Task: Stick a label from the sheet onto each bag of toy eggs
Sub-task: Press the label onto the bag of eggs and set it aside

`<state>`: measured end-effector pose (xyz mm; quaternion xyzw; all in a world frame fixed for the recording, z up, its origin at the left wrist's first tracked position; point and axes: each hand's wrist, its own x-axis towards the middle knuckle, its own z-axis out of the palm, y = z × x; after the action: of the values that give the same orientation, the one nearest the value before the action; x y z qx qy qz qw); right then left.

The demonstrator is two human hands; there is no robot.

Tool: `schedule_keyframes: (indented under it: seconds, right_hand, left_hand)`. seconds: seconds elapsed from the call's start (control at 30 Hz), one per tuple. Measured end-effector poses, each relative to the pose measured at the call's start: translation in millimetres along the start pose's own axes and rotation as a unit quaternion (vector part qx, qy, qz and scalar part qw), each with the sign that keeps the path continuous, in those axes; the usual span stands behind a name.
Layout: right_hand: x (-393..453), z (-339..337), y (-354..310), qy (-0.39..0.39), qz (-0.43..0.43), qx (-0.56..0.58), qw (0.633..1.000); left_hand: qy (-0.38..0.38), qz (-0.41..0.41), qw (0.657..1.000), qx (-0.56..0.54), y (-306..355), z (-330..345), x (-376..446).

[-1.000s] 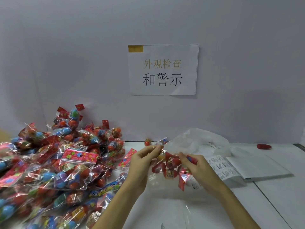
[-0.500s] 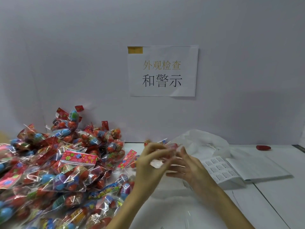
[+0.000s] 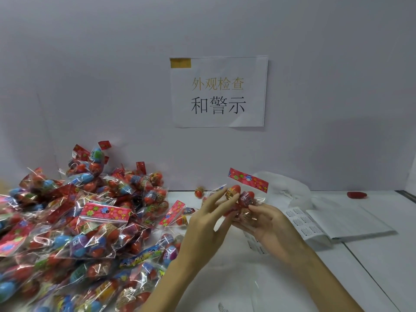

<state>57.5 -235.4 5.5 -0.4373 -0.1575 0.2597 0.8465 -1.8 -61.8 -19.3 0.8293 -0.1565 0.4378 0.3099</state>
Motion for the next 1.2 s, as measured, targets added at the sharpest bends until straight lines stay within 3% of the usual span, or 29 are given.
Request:
schedule_keyframes:
  seconds: [0.2, 0.37, 0.7, 0.83, 0.9, 1.0, 1.1, 1.17, 1.2]
  right_hand:
    - [-1, 0, -6, -0.046, 0.025, 0.028, 0.998]
    - [0, -6, -3, -0.059, 0.017, -0.015, 0.998]
    - [0, -5, -6, -0.060, 0.011, -0.017, 0.998]
    - [0, -6, -7, -0.062, -0.004, 0.005, 0.998]
    - [0, -9, -8, -0.065, 0.003, 0.001, 0.998]
    - [-3, -9, -10, -0.094, 0.025, -0.040, 0.994]
    - [-3, -7, -6, -0.070, 0.012, -0.111, 0.991]
    - [0, -5, 1, 0.008, -0.004, -0.163, 0.987]
    - [1, -4, 5, 0.033, -0.005, -0.169, 0.985]
  left_hand:
    - [0.028, -0.045, 0.998, -0.041, 3, 4, 0]
    - [-0.050, -0.070, 0.995, -0.042, 3, 0, -1]
    - [-0.079, -0.073, 0.993, -0.048, 3, -1, -1]
    - [-0.142, -0.059, 0.988, -0.025, 4, -1, -4]
    - [-0.113, -0.009, 0.992, 0.048, 2, -3, -2]
    - [0.008, 0.059, 0.992, 0.111, -3, 1, 1]
    - [0.069, -0.010, 0.997, 0.010, 0, -1, 5]
    - [0.076, -0.132, 0.981, -0.117, 5, -3, 5]
    - [0.061, -0.202, 0.957, -0.197, 8, -4, 6]
